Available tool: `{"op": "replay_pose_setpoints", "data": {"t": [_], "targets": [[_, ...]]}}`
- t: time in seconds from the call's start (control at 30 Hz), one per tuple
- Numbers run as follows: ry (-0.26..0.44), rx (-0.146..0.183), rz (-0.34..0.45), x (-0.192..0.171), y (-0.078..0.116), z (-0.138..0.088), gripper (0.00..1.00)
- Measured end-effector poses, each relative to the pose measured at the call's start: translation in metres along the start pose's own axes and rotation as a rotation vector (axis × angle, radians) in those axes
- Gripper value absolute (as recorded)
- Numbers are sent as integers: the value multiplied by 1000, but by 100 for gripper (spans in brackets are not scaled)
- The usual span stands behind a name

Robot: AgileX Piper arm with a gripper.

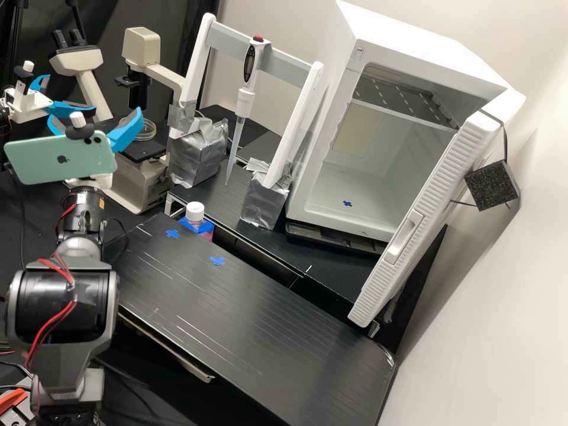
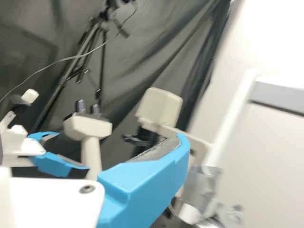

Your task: Move the petri dish to the bench

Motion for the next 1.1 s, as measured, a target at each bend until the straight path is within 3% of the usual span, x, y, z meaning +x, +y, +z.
{"op": "replay_pose_setpoints", "data": {"t": [0.3, 0.6, 0.7, 0.83, 0.87, 0.9, 1.1], "targets": [[2, 11, -111, 59, -19, -9, 100], [-54, 8, -199, 113, -50, 8, 100], [-102, 63, -219, 127, -58, 24, 100], [-160, 174, -237, 144, -65, 48, 100], [-164, 187, -238, 147, -64, 51, 100], [-180, 224, -240, 152, -66, 60, 100], [-220, 333, -231, 168, -68, 84, 100]]}}
